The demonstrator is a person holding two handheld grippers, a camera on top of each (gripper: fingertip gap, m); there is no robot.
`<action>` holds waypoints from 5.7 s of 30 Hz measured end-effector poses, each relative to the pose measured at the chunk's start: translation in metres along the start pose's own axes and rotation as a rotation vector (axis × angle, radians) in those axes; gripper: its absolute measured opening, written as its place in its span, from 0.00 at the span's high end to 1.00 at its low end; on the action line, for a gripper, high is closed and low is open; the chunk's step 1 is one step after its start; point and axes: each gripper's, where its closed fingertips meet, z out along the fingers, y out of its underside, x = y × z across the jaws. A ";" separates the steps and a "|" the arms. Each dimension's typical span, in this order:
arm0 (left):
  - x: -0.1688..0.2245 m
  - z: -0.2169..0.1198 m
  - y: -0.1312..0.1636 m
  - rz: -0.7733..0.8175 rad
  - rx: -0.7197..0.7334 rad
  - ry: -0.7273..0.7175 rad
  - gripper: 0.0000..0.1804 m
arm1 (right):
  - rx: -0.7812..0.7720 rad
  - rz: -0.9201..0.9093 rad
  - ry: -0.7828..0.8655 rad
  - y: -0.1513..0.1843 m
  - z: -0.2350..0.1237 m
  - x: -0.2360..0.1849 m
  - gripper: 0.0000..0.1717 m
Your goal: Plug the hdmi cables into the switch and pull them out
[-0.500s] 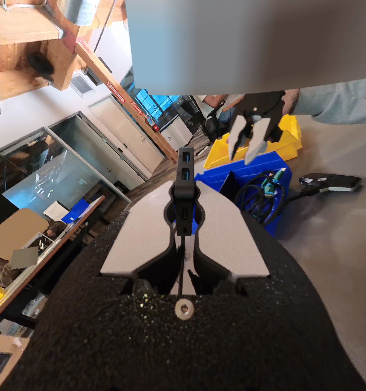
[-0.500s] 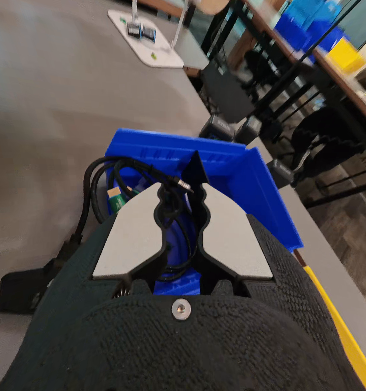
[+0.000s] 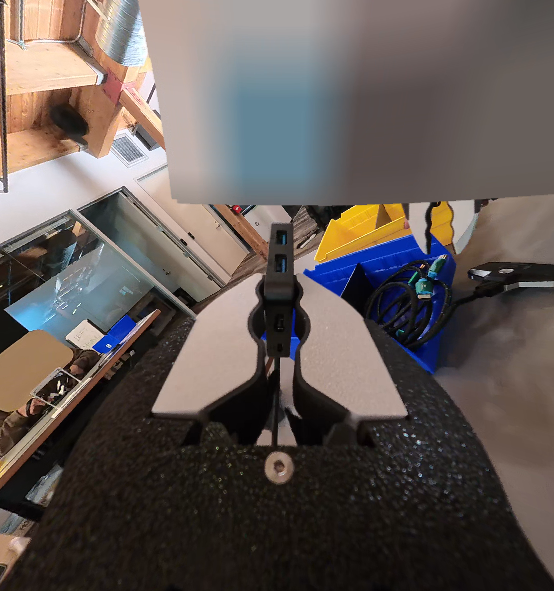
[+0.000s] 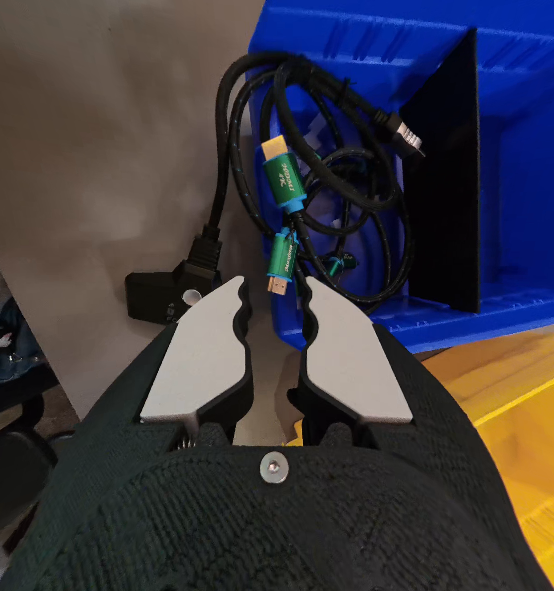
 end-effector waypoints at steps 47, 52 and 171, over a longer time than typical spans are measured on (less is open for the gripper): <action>0.001 -0.002 0.007 -0.039 0.016 0.041 0.92 | 0.431 -0.022 0.629 -0.061 -0.045 0.073 0.94; 0.001 -0.003 0.006 -0.044 0.022 0.043 0.92 | 0.602 0.117 0.488 -0.064 -0.057 0.071 0.94; 0.080 0.029 0.035 -0.051 -0.178 0.455 0.92 | 0.371 -0.110 0.355 -0.103 -0.064 0.007 0.84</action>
